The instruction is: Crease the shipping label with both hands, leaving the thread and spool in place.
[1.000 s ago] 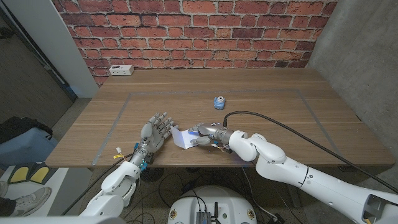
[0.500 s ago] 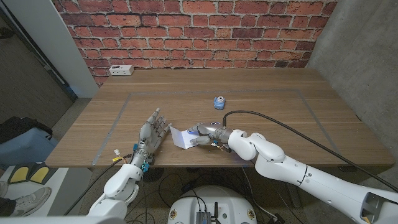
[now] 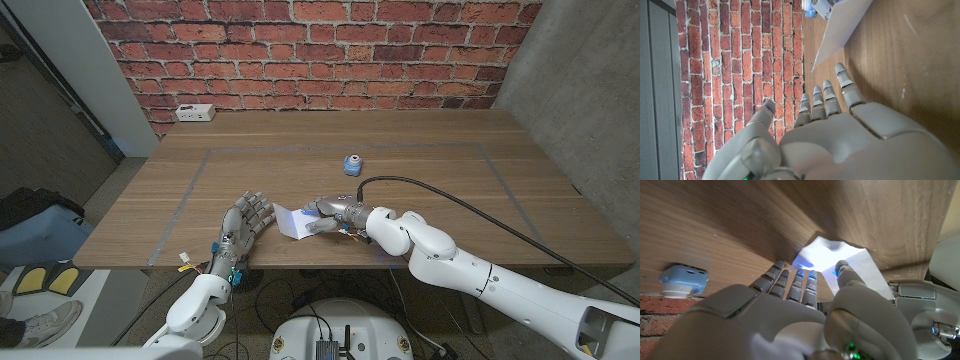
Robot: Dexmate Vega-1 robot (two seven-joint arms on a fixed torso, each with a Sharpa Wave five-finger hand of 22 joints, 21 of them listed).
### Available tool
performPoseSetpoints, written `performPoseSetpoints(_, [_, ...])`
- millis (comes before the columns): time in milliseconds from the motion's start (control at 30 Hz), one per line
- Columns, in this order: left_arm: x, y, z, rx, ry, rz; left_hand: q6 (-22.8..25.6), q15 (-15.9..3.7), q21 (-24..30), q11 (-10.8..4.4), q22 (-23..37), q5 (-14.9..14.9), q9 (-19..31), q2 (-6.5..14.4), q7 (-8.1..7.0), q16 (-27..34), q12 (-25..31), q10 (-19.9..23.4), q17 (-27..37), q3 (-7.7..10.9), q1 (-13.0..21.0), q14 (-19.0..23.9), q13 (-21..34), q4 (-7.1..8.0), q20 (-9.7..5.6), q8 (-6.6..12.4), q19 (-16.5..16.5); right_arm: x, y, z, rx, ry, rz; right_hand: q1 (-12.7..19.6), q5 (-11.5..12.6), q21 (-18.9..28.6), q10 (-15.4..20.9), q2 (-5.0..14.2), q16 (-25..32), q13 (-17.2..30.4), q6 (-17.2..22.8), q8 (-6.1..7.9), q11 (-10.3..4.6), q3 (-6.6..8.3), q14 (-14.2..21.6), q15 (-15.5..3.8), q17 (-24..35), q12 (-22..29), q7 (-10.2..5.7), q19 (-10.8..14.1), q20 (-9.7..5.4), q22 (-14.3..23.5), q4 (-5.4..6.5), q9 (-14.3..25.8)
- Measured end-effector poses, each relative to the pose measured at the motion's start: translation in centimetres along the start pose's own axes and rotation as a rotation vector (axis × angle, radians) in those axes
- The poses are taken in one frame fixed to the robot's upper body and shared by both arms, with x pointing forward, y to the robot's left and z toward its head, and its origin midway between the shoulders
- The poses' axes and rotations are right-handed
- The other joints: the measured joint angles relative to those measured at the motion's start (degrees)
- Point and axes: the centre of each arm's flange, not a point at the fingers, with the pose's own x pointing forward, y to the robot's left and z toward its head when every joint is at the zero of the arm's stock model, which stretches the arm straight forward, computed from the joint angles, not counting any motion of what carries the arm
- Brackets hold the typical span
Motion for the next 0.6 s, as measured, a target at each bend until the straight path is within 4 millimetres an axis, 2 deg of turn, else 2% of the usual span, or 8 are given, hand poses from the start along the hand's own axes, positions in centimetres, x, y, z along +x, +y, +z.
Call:
performPoseSetpoints(200, [-0.8, -0.3, -0.2, -0.026, 0.022, 0.065, 0.7, 0.06, 0.1, 0.48, 0.0, 0.0, 0.4, 0.0, -0.46, 0.0, 0.0, 2.2, 0.0, -0.24, 0.0, 2.5, 0.0, -0.24, 0.05, -0.26, 2.8, 0.1, -0.1, -0.2, -0.002, 0.003, 0.000, 0.0, 0.0, 0.0, 0.0, 0.00, 0.0, 0.0, 0.0, 0.00, 0.00, 0.00, 0.0, 0.00, 0.0, 0.0, 0.01, 0.0, 0.00, 0.0, 0.00, 0.0])
performPoseSetpoints(400, [-1.4, -0.6, -0.3, -0.054, 0.049, 0.107, 7.4, 0.30, 0.4, 0.84, 0.0, 0.0, 1.1, -0.7, 0.37, -0.2, 0.0, 7.0, 0.0, 0.18, -0.7, 7.7, 0.0, -0.64, 0.08, 1.23, 8.0, 0.2, -0.3, -0.3, -0.001, 0.001, 0.000, 0.0, 0.0, 0.0, 0.0, 0.00, 0.0, 0.0, -0.2, 0.00, 0.00, 0.00, 0.0, 0.00, 0.1, 0.0, 0.22, 0.0, 0.00, 0.0, 0.00, 0.0])
performPoseSetpoints(600, [-1.4, -0.7, -0.9, -0.079, 0.094, 0.105, 8.9, 0.20, 0.0, 0.94, 0.0, 0.0, 1.2, -0.7, 0.72, -0.6, -0.7, 7.9, 0.0, 0.97, -0.7, 8.4, 0.0, -1.43, 0.12, 1.23, 9.3, 0.3, -0.3, -0.4, 0.000, 0.003, 0.000, 0.0, 0.0, 0.0, -0.3, 0.00, 0.0, 0.0, -0.2, 0.00, 0.31, -0.17, 0.0, 0.00, 0.1, 0.0, 0.21, 0.0, 0.00, 0.0, 0.17, 0.0])
